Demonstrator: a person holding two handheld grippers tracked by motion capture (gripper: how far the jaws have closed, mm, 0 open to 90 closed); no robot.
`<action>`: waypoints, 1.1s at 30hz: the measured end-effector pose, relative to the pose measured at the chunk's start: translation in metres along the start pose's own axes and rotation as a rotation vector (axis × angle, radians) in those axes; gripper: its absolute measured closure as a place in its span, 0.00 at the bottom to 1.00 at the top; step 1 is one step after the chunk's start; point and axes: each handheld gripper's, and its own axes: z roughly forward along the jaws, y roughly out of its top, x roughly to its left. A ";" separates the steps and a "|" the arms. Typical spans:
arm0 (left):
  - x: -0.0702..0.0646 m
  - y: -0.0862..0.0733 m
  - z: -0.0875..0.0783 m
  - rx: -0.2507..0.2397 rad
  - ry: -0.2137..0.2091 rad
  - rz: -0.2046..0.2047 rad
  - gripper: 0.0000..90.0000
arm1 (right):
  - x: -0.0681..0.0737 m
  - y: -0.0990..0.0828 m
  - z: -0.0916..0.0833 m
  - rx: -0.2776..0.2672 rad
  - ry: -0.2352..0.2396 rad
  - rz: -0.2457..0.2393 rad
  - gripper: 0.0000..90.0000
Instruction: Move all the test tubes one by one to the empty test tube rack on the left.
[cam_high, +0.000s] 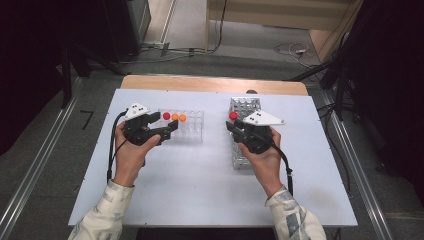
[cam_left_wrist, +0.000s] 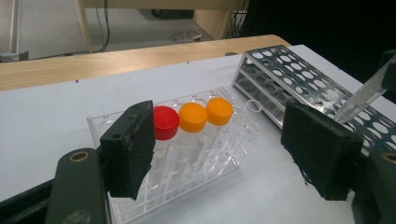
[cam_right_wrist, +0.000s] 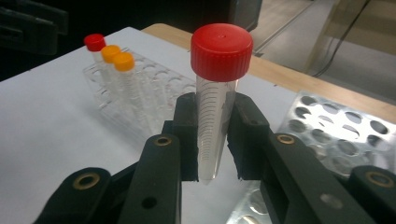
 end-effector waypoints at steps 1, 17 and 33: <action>-0.001 0.000 0.000 0.001 -0.001 0.001 0.31 | 0.003 -0.001 0.003 0.006 0.007 0.003 0.80; -0.022 -0.002 0.000 0.019 -0.065 0.057 0.36 | 0.051 -0.016 0.054 0.094 0.121 -0.037 0.80; -0.043 -0.011 0.010 0.073 -0.126 0.126 0.75 | 0.083 -0.009 0.073 0.099 0.187 -0.070 0.80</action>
